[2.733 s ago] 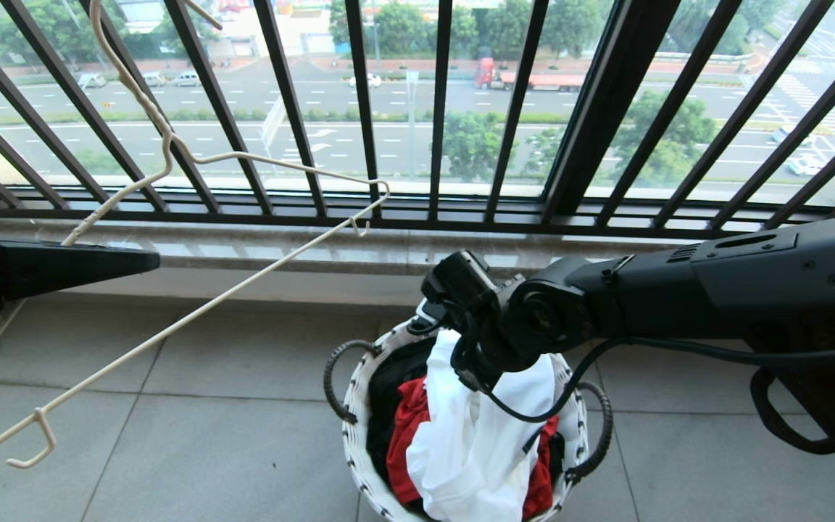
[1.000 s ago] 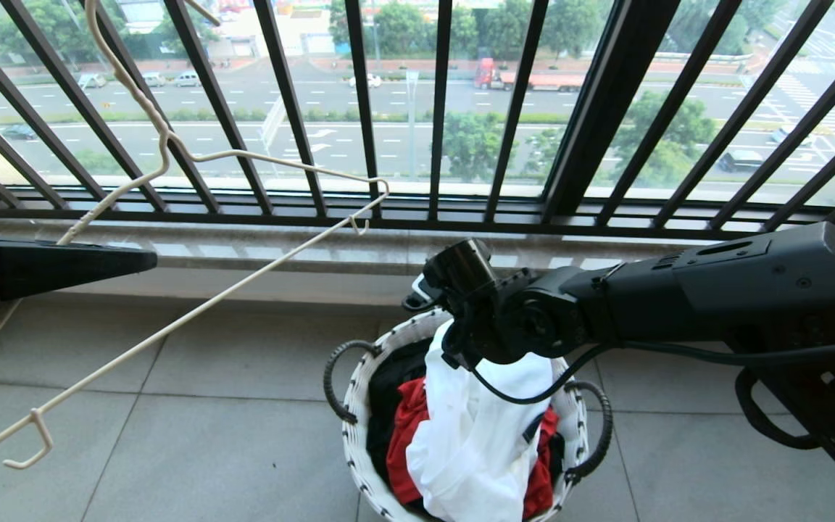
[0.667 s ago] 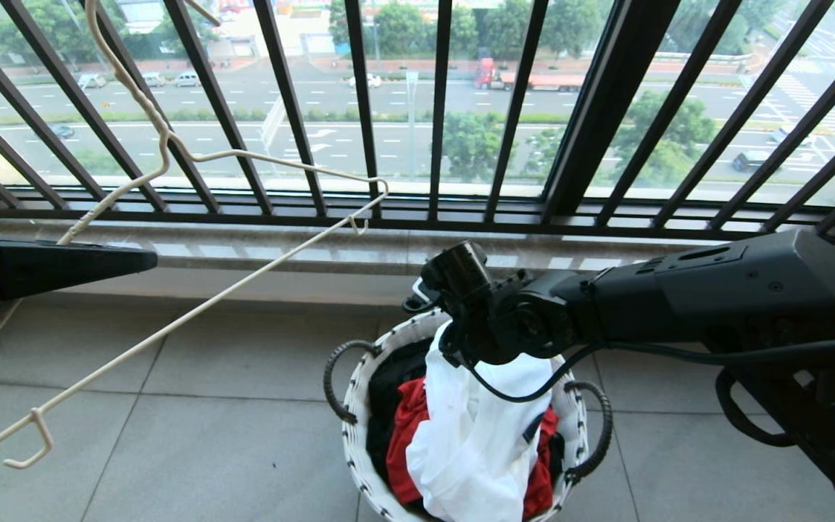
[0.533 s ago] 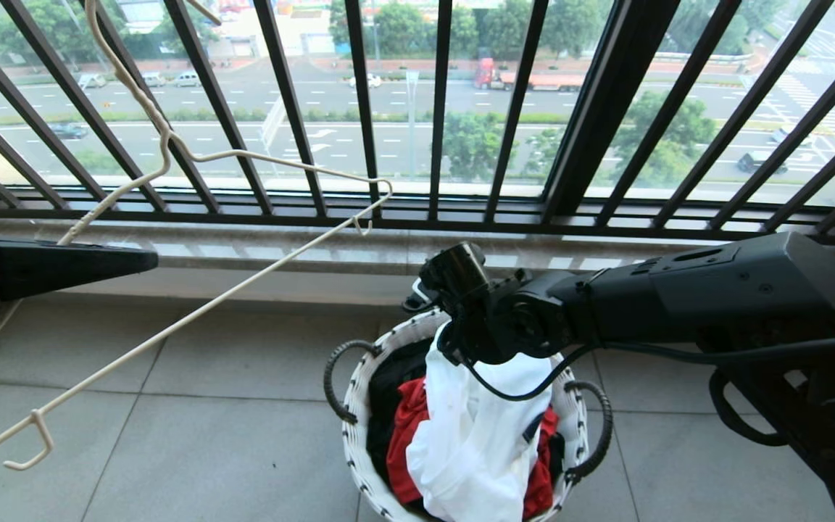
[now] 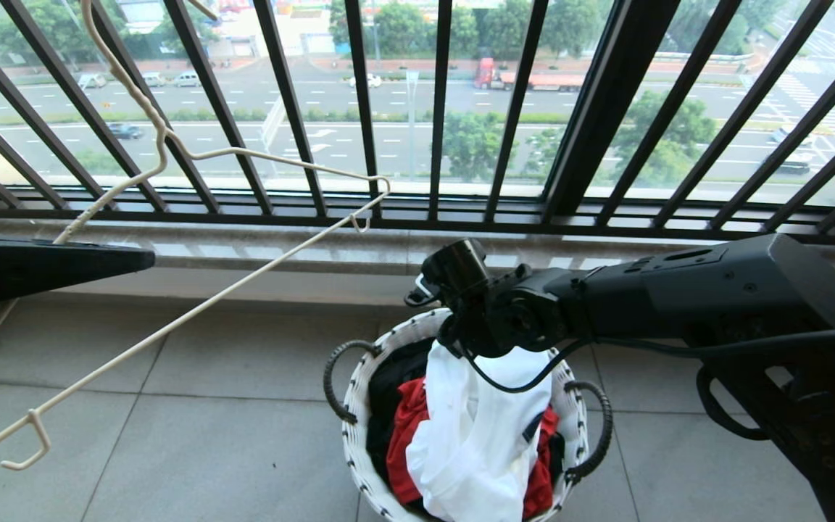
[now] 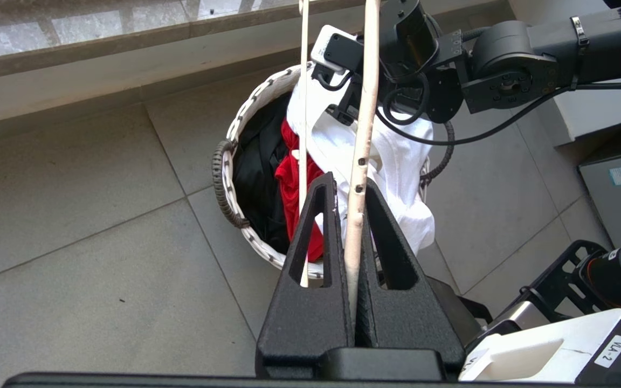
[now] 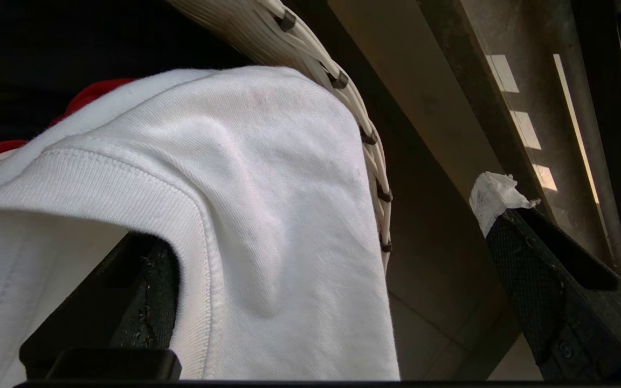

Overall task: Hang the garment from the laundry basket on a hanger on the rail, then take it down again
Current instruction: Pick up clothes from the basket

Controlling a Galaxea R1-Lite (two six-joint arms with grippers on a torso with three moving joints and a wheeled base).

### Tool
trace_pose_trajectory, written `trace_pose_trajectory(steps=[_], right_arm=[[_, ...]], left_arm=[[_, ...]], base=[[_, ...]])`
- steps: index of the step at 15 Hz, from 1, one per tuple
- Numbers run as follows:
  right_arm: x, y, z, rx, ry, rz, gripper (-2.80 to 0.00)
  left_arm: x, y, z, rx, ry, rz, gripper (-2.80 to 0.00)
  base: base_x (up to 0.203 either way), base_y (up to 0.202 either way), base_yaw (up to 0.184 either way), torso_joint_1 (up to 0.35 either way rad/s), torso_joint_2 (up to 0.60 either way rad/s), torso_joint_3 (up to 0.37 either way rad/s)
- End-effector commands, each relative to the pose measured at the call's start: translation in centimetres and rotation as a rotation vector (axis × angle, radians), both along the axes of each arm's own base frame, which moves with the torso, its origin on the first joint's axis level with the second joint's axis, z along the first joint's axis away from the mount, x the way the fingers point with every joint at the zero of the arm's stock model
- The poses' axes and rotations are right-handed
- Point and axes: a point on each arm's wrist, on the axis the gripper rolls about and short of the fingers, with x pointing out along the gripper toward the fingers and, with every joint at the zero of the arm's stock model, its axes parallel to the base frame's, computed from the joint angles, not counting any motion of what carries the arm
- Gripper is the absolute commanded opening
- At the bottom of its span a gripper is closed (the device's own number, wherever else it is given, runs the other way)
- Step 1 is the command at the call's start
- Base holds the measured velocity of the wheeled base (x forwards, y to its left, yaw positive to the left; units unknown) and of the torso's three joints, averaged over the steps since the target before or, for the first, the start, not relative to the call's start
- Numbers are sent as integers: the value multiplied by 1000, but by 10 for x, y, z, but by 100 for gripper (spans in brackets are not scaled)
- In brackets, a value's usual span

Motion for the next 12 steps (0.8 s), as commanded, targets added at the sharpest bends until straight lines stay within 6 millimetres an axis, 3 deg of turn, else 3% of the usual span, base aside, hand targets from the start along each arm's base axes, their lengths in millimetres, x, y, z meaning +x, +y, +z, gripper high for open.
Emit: trace_pose_trajectory(steps=[1,2,9,12], right_arm=[[3,-1,-1,-4,0,-7,0],[3,-1,-1,0,-3,-8,-280],[4,-1,8,8,-34,-24,-280],[-4,-5,33,49,-77,-23,-280]], left_arm=[[0,0,0,-1,-1,-2,-280],[0,0,0,0,1,-4,-280],[1,0,0,-1,2,-3,-280],[2,0,-1,-1,6,-3,-280]], base=[[0,0,0,0,0,0],[0,0,0,0,0,0],[0,0,0,0,0,0],[0,0,0,0,0,0]])
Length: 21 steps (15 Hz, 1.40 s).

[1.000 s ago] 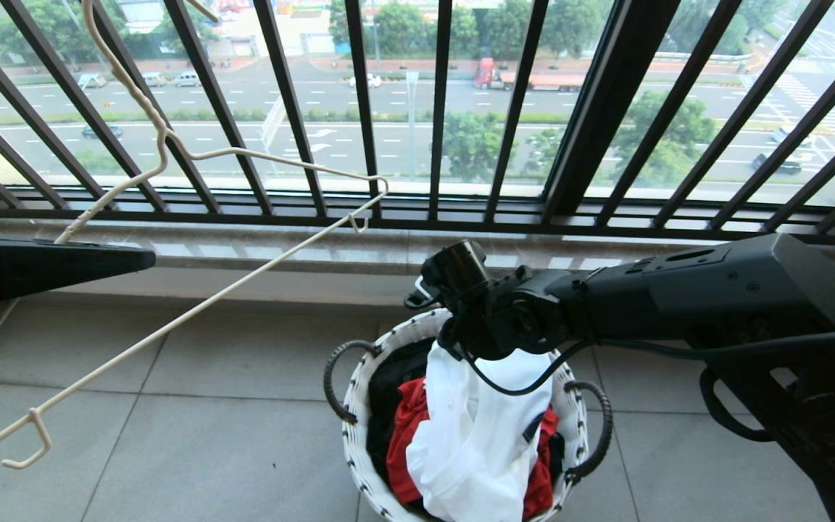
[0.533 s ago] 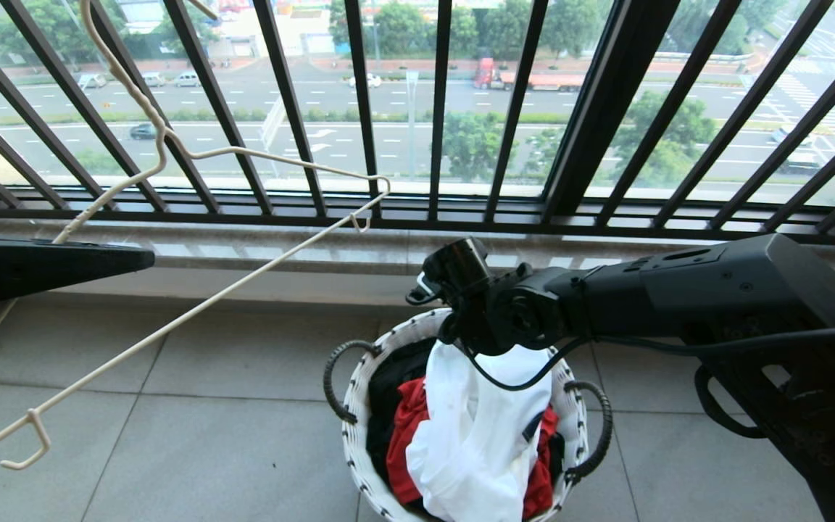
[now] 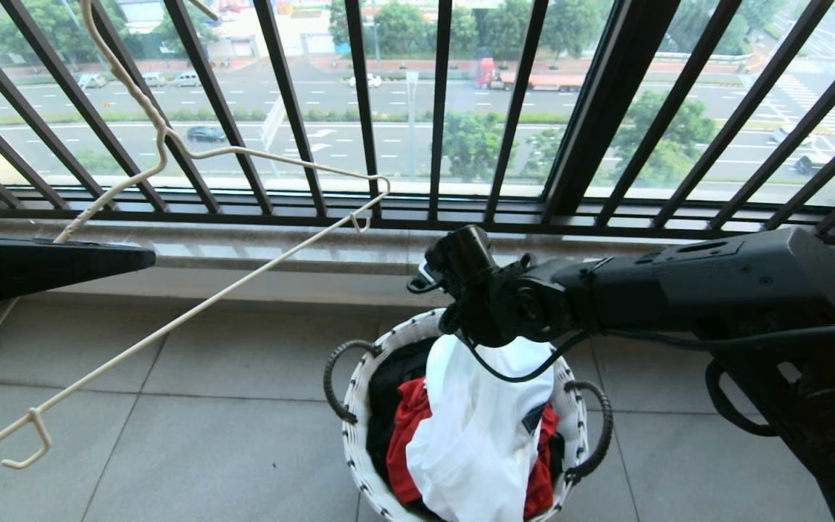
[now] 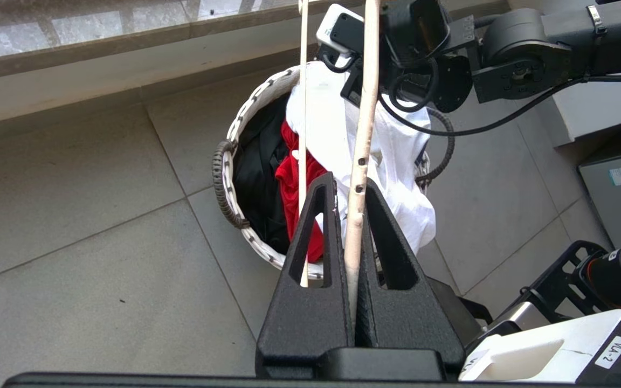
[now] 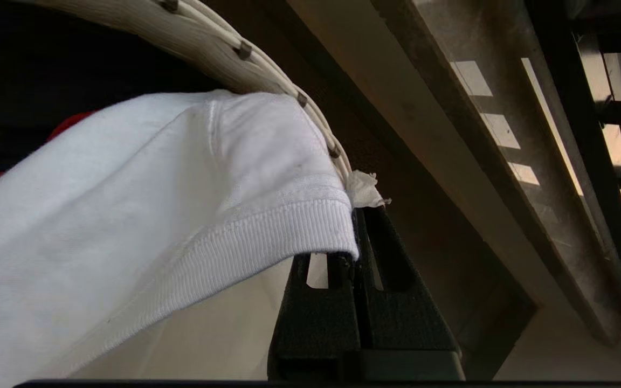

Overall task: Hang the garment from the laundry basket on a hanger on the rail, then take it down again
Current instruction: Pick up clothes from the basket

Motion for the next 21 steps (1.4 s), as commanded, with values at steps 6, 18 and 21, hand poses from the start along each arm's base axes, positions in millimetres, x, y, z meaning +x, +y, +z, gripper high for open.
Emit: trace_pose_trajectory(steps=[6,18,21], right_arm=[[-36,-12,60,277,-163,-17,-280],[-89,-36,89,622,-220,75,-280],[-85,-33,82,614,-203,79,-280]], left_arm=[[1,0,-1,-1,7,-6,-280],[12,-10,-14,3,72,-76,-280],[14,-10,-13,4,72,-71,-280]], base=[[0,0,0,0,0,0],[0,0,0,0,0,0],[0,0,0,0,0,0]])
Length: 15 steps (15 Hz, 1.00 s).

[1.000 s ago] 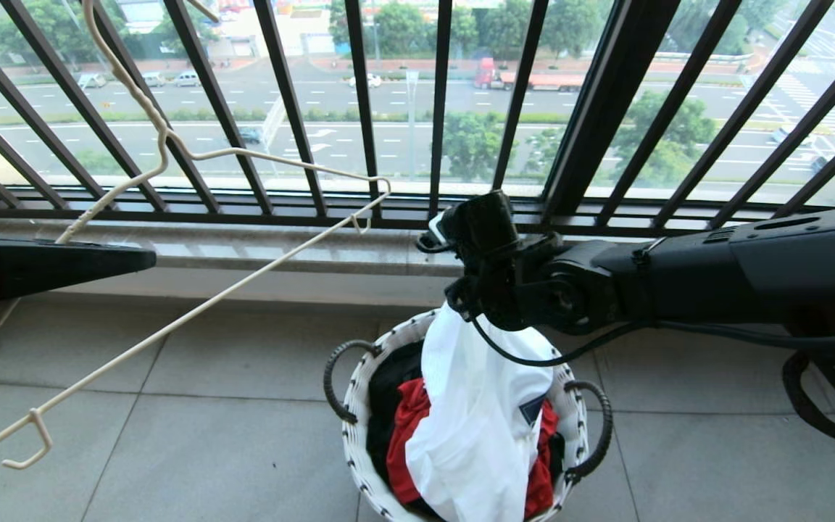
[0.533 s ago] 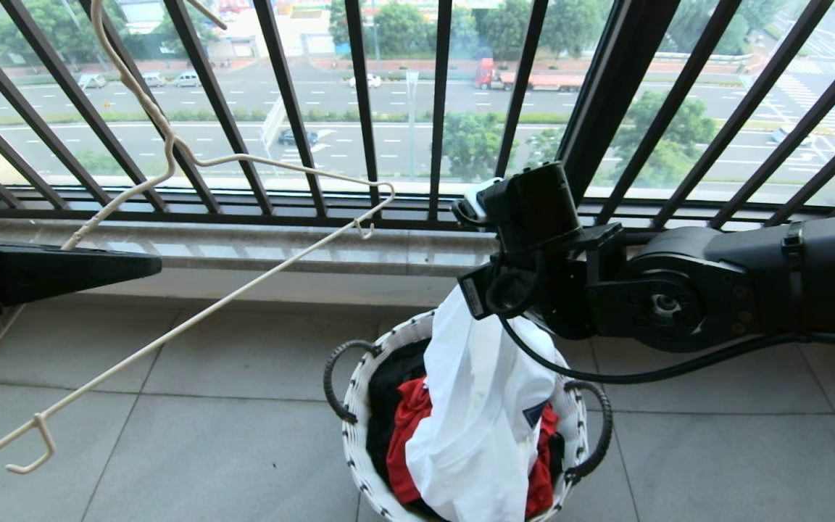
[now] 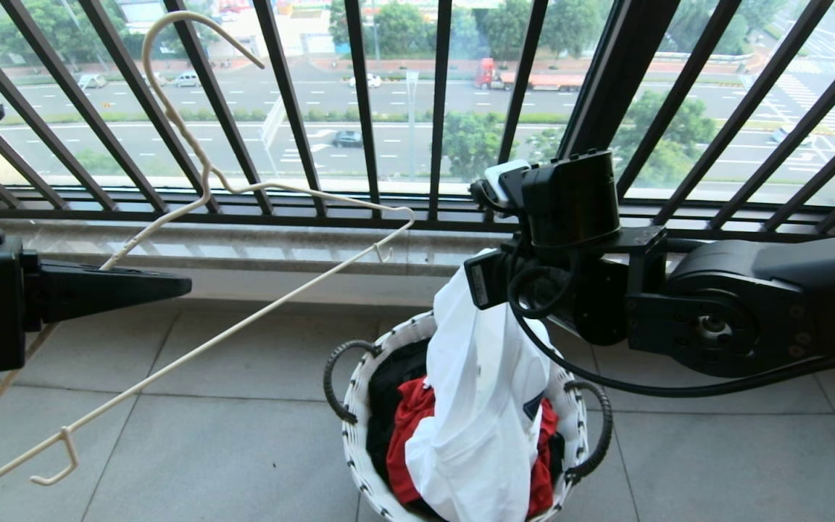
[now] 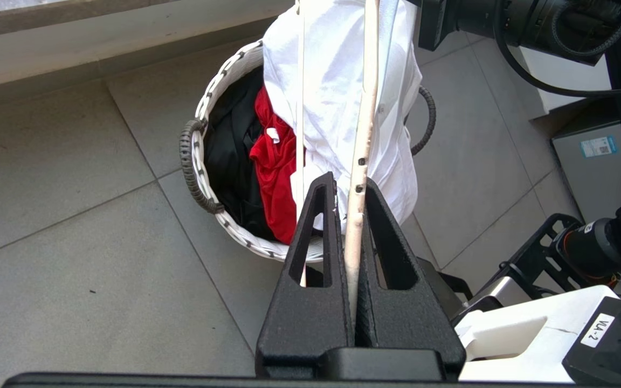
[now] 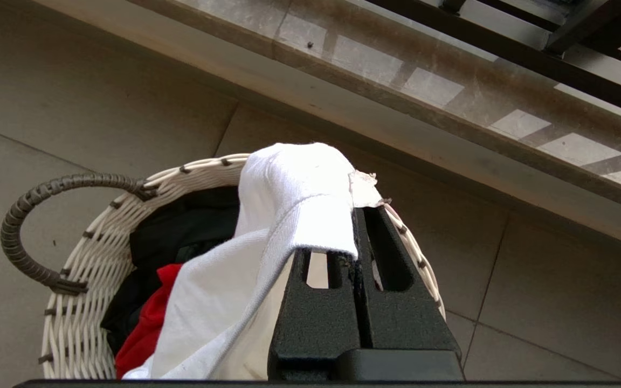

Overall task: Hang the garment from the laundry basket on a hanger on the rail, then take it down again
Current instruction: Pick up clothes from the basket

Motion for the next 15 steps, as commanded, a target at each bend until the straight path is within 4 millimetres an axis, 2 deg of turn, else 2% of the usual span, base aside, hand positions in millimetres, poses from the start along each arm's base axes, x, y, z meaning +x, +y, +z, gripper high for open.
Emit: trace_pose_trajectory(steps=[1,3,10,15], right_arm=[[2,2,-2,-2,1,-2,-280],[3,2,1,5,-8,-2,-280],[6,8,-9,-18,12,5,-280],[1,10,-12,-23,21,15,-280]], left_arm=[[2,0,-1,-2,9,-3,-280],[3,-1,-2,0,15,-4,-280],[3,-1,-2,-1,14,-3,-280],[2,0,0,1,5,-4,-280]], base=[[0,0,0,0,0,0],[0,0,0,0,0,0],[0,0,0,0,0,0],[0,0,0,0,0,0]])
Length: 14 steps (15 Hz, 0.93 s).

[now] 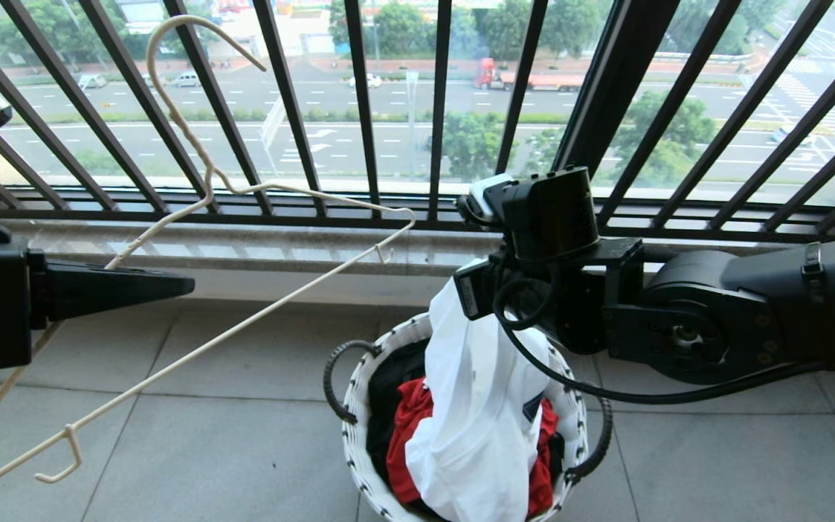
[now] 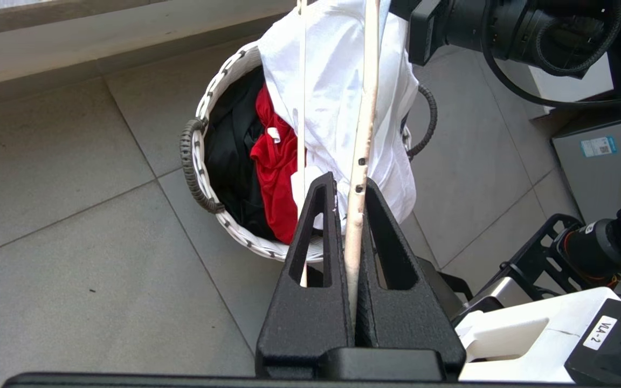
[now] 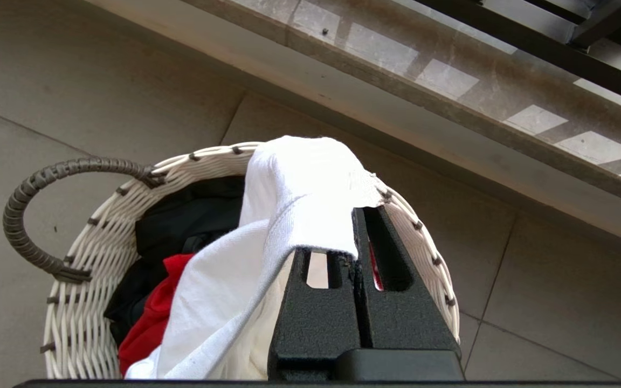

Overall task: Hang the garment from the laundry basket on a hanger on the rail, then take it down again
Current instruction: Pick up clothes from the basket

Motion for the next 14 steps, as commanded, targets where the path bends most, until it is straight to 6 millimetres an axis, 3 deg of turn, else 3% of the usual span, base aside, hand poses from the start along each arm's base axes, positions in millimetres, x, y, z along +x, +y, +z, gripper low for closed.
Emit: trace_pose_trajectory(steps=[1,14], right_arm=[[-1,1,-1,-3,2,3,-280],[4,4,-7,-8,10,-6,-280]], left_arm=[[-1,0,0,-1,-1,-4,-280],[-4,1,0,15,-20,-9,-280]], base=[[0,0,0,0,0,34],[0,0,0,3,2,188]])
